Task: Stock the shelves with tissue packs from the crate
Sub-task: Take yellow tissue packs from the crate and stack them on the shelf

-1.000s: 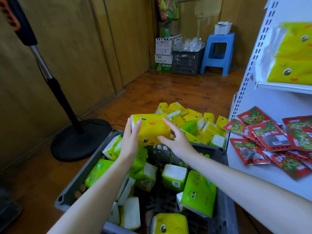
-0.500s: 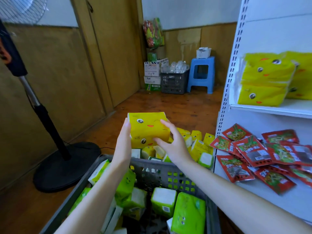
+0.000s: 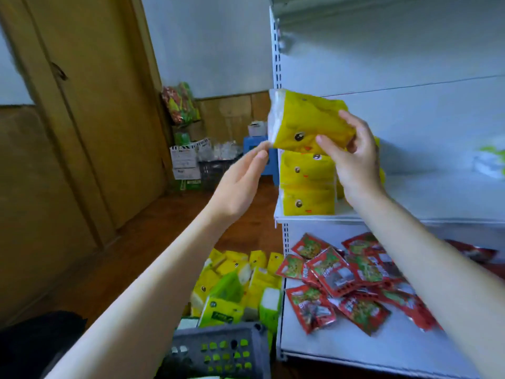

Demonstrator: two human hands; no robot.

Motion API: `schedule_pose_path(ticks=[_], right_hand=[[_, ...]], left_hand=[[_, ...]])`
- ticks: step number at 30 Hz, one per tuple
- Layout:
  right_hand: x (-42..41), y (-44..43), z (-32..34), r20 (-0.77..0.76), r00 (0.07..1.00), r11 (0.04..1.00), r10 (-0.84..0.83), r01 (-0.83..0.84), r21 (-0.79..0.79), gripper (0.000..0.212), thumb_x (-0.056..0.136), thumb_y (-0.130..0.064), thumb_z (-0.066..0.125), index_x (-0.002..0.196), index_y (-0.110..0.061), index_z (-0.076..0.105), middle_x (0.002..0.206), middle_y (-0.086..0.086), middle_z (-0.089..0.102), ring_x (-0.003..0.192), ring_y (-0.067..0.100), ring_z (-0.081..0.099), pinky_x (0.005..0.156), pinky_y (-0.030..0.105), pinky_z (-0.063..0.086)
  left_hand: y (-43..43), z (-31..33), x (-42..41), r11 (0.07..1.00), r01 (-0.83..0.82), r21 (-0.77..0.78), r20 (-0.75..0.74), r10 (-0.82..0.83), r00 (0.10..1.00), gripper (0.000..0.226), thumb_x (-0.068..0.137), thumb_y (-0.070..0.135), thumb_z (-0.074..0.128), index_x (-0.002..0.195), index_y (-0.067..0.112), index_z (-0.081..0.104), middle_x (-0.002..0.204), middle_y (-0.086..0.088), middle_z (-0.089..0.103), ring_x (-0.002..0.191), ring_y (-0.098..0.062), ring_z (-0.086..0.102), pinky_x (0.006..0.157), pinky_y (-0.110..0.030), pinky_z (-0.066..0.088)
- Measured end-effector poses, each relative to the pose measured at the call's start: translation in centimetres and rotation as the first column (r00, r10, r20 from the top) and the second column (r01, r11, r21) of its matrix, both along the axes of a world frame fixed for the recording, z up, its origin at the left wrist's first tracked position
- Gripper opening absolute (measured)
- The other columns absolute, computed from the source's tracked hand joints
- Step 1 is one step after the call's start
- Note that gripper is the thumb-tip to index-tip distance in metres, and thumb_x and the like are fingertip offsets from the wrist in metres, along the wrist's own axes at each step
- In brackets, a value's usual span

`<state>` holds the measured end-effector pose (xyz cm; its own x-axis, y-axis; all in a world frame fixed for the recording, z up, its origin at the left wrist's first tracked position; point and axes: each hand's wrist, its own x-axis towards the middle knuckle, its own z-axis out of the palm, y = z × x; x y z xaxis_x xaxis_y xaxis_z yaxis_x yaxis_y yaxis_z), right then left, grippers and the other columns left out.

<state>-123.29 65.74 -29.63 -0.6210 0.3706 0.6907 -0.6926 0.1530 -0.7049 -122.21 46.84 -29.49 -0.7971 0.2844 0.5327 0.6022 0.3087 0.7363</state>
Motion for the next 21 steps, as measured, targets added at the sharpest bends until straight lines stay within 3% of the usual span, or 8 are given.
schedule_pose_path(ticks=[3, 6, 8, 10, 13, 16, 21], right_hand=[[-0.6, 7.7, 0.1, 0.034, 0.990, 0.989, -0.135, 0.136, -0.057, 0.045, 0.061, -0.039, 0.075, 0.101, -0.040, 0.056, 0.123, 0.000, 0.058, 0.113, 0.015, 0.056, 0.098, 0.032, 0.046], [-2.1, 13.7, -0.4, 0.089, 0.973, 0.973, -0.211, 0.218, -0.079, 0.052, 0.066, -0.028, 0.075, 0.112, -0.029, 0.052, 0.119, 0.004, 0.057, 0.104, 0.014, 0.055, 0.090, 0.025, 0.046], [-3.7, 16.2, -1.2, 0.148, 0.957, 0.966, -0.249, 0.257, -0.035, 0.054, 0.073, -0.018, 0.075, 0.121, -0.021, 0.051, 0.116, 0.003, 0.056, 0.102, 0.015, 0.054, 0.089, 0.026, 0.046], [-5.7, 17.4, -2.4, 0.219, 0.932, 0.956, -0.288, 0.292, 0.015, 0.053, 0.076, -0.013, 0.074, 0.124, -0.016, 0.052, 0.117, 0.004, 0.057, 0.102, 0.014, 0.052, 0.088, 0.026, 0.045], [-8.7, 17.4, -4.0, 0.286, 0.912, 0.955, -0.296, 0.276, 0.110, 0.049, 0.077, -0.009, 0.072, 0.123, -0.011, 0.055, 0.124, 0.011, 0.057, 0.100, 0.013, 0.049, 0.074, 0.010, 0.040], [-10.8, 16.4, -4.9, 0.323, 0.898, 0.947, -0.300, 0.240, 0.212, 0.044, 0.081, -0.008, 0.068, 0.123, -0.009, 0.054, 0.121, 0.009, 0.055, 0.101, 0.013, 0.043, 0.068, 0.014, 0.036], [-12.1, 16.0, -5.1, 0.361, 0.881, 0.943, -0.306, 0.230, 0.239, 0.045, 0.084, -0.011, 0.066, 0.127, -0.009, 0.050, 0.133, 0.009, 0.050, 0.122, 0.024, 0.046, 0.094, 0.027, 0.037]], left_hand=[[4.6, -1.0, -1.2, 0.947, -0.081, -0.310, -0.156, 0.034, 0.987, 0.047, 0.100, 0.034, 0.036, 0.144, 0.019, 0.034, 0.152, 0.003, 0.029, 0.141, -0.010, 0.023, 0.111, -0.021, 0.017], [7.5, -2.0, -3.5, 0.776, -0.287, -0.561, -0.331, 0.107, 0.938, 0.053, 0.099, 0.040, 0.037, 0.148, 0.026, 0.023, 0.158, 0.003, 0.012, 0.146, -0.018, 0.006, 0.117, -0.037, 0.009], [8.9, -2.5, -4.6, 0.662, -0.379, -0.647, -0.392, 0.137, 0.910, 0.055, 0.098, 0.044, 0.034, 0.149, 0.031, 0.018, 0.159, 0.006, 0.004, 0.146, -0.019, -0.002, 0.117, -0.043, 0.003], [10.0, -3.3, -5.2, 0.626, -0.398, -0.671, -0.398, 0.149, 0.905, 0.055, 0.098, 0.047, 0.032, 0.149, 0.033, 0.016, 0.159, 0.008, 0.003, 0.146, -0.019, -0.003, 0.116, -0.044, 0.002], [10.8, -4.2, -5.8, 0.629, -0.381, -0.678, -0.357, 0.172, 0.918, 0.060, 0.096, 0.052, 0.031, 0.149, 0.032, 0.011, 0.158, 0.010, 0.004, 0.146, -0.017, -0.002, 0.118, -0.043, 0.003], [10.8, -4.5, -6.2, 0.635, -0.390, -0.667, -0.374, 0.168, 0.912, 0.062, 0.095, 0.053, 0.032, 0.149, 0.032, 0.010, 0.158, 0.010, 0.005, 0.146, -0.017, -0.002, 0.118, -0.043, 0.005], [10.7, -4.8, -6.3, 0.649, -0.391, -0.652, -0.383, 0.163, 0.909, 0.062, 0.095, 0.052, 0.032, 0.150, 0.031, 0.012, 0.158, 0.009, 0.007, 0.146, -0.018, -0.001, 0.118, -0.042, 0.005]])
